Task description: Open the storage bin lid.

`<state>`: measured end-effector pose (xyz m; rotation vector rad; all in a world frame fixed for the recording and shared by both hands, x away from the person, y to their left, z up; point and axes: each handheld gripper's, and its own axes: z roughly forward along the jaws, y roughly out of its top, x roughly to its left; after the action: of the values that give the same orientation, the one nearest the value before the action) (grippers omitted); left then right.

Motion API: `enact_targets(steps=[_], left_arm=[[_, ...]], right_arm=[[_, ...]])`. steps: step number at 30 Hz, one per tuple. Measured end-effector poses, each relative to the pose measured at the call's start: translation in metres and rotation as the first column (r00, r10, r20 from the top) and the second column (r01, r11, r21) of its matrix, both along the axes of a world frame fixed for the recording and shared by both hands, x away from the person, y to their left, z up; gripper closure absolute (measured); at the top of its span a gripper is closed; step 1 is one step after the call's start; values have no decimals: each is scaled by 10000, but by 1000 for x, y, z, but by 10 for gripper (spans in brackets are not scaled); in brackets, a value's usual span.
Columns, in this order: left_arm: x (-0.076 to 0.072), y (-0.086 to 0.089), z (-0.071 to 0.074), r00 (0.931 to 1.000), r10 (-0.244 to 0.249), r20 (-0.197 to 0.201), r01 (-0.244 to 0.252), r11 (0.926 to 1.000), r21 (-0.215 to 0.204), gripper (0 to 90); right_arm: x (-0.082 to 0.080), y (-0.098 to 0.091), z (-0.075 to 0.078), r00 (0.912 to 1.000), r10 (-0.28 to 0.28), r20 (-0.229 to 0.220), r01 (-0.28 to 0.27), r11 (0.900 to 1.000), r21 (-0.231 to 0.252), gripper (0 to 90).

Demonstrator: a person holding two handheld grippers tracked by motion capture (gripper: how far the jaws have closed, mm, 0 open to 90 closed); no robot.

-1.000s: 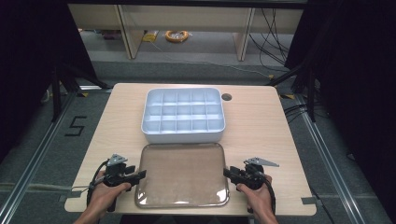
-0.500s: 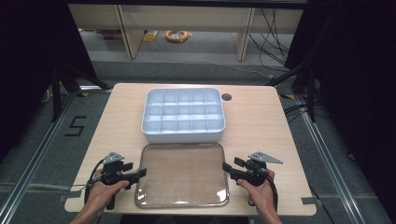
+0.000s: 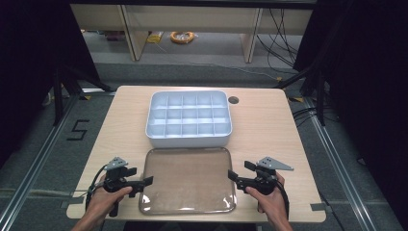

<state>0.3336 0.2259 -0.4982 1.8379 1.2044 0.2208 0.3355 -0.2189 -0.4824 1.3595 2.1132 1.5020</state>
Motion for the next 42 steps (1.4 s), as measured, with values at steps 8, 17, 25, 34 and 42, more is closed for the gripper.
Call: enact_targets(steps=[8,17,25,34,42], left_arm=[[-6,-4,3,9994,-215,284,217,9997,-63,155],[-14,-8,5,9974,-656,303,658,9978,-26,155],[-21,-13,4,9955,-896,294,896,9960,14,155],[-35,-19,7,9919,-1152,537,1153,9933,5,155],[-45,-21,9,9906,-1255,550,1257,9921,-7,155]], right_arm=[[-6,1,4,9996,210,162,-212,9997,124,158],[-17,8,6,9984,550,90,-551,9984,136,158],[-27,10,7,9945,1010,288,-1005,9948,-170,159],[-35,14,4,9884,1482,337,-1475,9888,-209,160],[-45,12,2,9899,1413,133,-1411,9899,-152,159]])
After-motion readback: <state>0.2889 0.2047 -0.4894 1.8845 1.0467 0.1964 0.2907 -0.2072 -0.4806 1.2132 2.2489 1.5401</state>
